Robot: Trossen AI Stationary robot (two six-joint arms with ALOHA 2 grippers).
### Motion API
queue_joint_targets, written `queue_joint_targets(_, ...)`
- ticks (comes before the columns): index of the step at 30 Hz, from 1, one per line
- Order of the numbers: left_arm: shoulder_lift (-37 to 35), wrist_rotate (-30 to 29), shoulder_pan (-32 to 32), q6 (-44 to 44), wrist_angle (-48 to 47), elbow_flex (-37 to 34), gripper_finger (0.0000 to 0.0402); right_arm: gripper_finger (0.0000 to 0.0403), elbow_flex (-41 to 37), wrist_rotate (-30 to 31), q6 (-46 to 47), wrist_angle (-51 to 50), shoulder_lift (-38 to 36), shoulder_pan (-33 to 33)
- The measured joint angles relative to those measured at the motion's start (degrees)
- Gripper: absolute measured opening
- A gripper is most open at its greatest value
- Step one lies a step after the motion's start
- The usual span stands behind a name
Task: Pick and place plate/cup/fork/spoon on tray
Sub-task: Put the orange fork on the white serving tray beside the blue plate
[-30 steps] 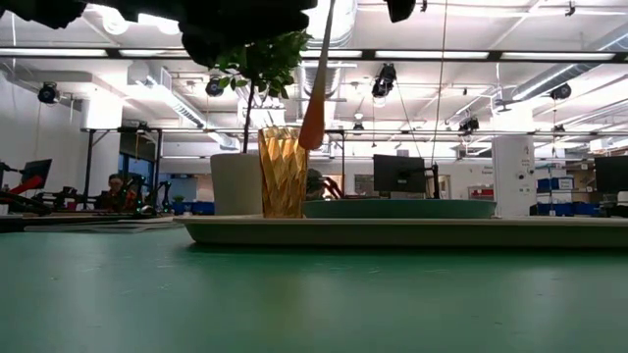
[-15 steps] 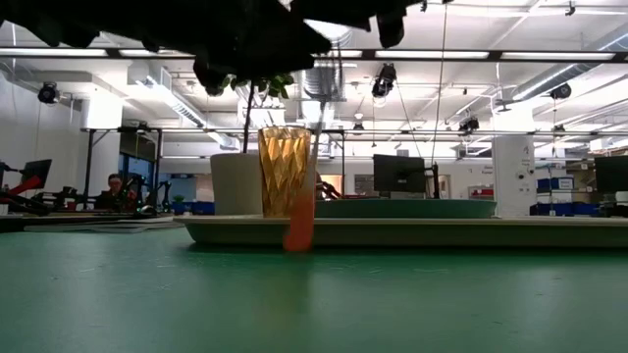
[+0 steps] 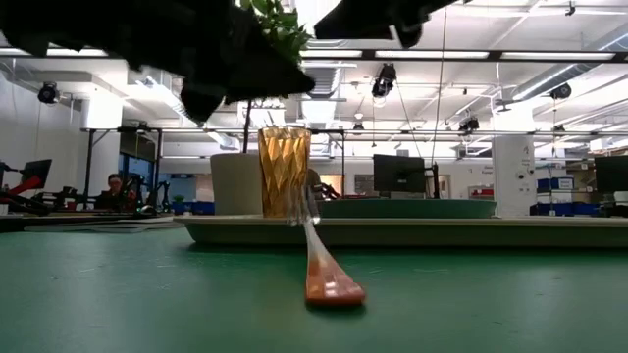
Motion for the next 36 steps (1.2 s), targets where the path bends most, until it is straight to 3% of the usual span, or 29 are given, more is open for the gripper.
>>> queue_joint_targets(4,0.02,4.18,-0.32,-12.82,-14.89,2.87,0.0001,0.0008,-0.05,0.75,4.19,-10.79,-3.76,1.12)
queue_joint_targets(7,0.02,6.22,-1.3,-17.46,-27.53,8.28,0.0,0.0008,-0.49,5.08,7.5,-16.85,-6.15,2.66)
queue_joint_targets(12,0.02,13.87,-2.83,-28.36,-44.98,18.26,0.0,0.0008,-2.47,11.75,7.71,-19.14,-9.5,5.31)
queue_joint_targets(19,0.0,16.2,-7.2,-53.09,-47.96,21.77,0.0,0.0008,-3.3,11.67,7.38,-23.96,-17.1,5.78)
queue_joint_targets(23,4.97,15.64,-10.05,-66.67,-48.11,23.91,0.0,0.0008,-4.66,11.69,8.58,-26.37,-20.26,5.8)
queue_joint_targets(30,17.16,18.35,-9.08,-72.51,-49.8,34.48,0.0,0.0008,-7.65,11.68,7.53,-26.32,-23.68,5.76)
queue_joint_targets(36,19.54,18.2,-7.83,-77.32,-59.7,39.29,0.0,0.0008,-7.91,11.69,6.25,-25.99,-26.12,5.76)
